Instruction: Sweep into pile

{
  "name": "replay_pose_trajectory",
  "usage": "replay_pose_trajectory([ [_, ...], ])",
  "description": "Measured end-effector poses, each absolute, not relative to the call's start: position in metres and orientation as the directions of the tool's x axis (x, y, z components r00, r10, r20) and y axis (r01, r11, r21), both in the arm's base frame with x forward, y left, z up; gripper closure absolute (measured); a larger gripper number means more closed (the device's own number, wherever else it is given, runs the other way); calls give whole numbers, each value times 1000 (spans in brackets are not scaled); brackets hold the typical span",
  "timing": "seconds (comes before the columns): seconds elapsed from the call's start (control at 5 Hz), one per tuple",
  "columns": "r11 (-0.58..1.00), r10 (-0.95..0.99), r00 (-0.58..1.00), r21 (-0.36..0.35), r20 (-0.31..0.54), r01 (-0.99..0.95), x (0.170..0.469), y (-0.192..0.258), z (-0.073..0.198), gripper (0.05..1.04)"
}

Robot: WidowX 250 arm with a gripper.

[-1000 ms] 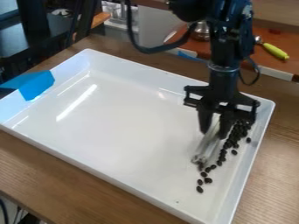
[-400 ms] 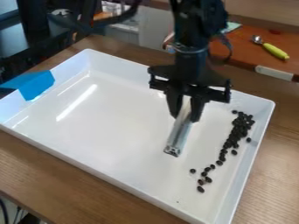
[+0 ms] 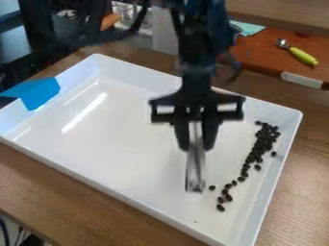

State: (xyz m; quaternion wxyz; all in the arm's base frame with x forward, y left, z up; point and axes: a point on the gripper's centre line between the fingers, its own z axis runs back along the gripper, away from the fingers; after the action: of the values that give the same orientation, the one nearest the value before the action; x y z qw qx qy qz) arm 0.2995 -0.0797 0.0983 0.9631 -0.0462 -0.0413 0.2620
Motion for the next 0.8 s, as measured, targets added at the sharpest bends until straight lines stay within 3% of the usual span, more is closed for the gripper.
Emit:
replay_pose_trajectory([
  [0.2,755,646,763,-157,14,-637,298,-79,88,748],
  [0.4,710,697,717,-138,-1,-691,285,-79,71,749],
  [0.8,707,700,715,-156,13,-690,278,-86,67,748],
])
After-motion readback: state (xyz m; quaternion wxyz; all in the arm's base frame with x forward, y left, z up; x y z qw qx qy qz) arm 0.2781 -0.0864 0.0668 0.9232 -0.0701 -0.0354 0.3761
